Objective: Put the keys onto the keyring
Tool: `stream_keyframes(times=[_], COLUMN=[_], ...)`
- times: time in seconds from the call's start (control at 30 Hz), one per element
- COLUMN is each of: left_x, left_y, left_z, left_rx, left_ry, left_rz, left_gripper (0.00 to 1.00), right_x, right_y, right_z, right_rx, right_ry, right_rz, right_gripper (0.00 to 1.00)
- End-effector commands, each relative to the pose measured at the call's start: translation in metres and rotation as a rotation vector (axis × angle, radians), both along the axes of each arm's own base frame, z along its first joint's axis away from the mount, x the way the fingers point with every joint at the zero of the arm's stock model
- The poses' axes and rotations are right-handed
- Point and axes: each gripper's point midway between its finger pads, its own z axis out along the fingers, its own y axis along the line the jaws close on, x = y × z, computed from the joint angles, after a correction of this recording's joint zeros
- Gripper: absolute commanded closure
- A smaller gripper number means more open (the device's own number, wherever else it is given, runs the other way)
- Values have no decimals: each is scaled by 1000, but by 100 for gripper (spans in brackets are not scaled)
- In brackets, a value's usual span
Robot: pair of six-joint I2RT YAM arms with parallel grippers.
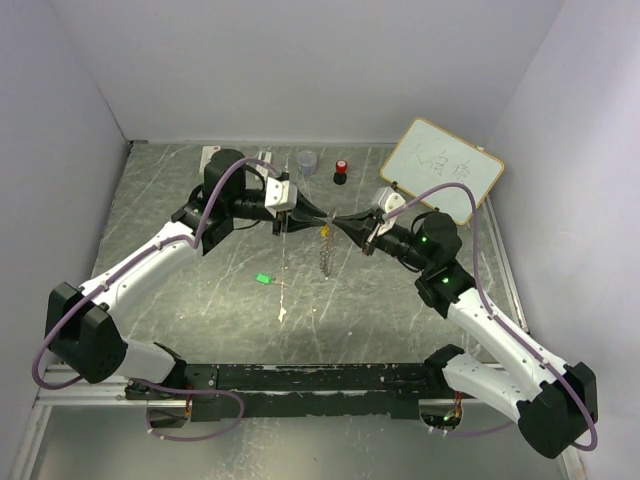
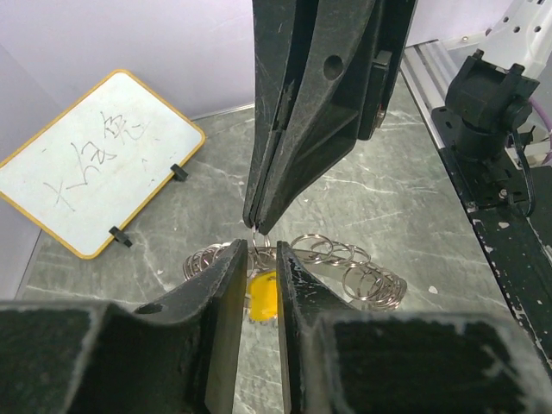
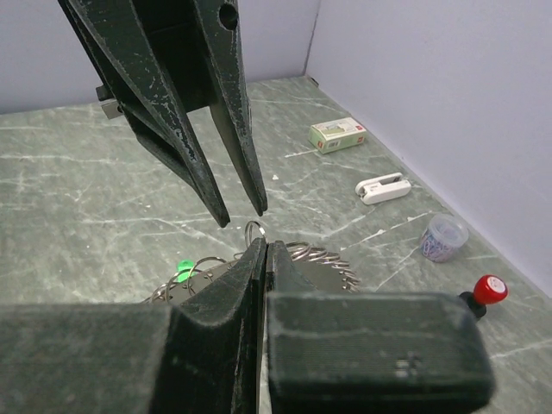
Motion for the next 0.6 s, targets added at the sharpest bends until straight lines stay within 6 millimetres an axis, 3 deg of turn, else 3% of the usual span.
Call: stream_keyframes(times=[0.0,0.2,0.37,0.57], left_x=[4,13,19,7], left_y=[3,10,30,41], left_z=[4,6,13,9], left_rx=[-18,-60,-198,-289], left_ry=[-20,-13,-2,35], left_rz=[30,143,327,360], left_gripper=[69,69,66,61], right_x=[-1,1,8,18], right_y=[-6,-9,-18,-27], right_z=[32,36,43,45], right_rx=[38,42,84,134], right_ry=[-86,-93,-96,-74], right_rz=[-28,-50,-117,-195], right_gripper=[100,100,100,100])
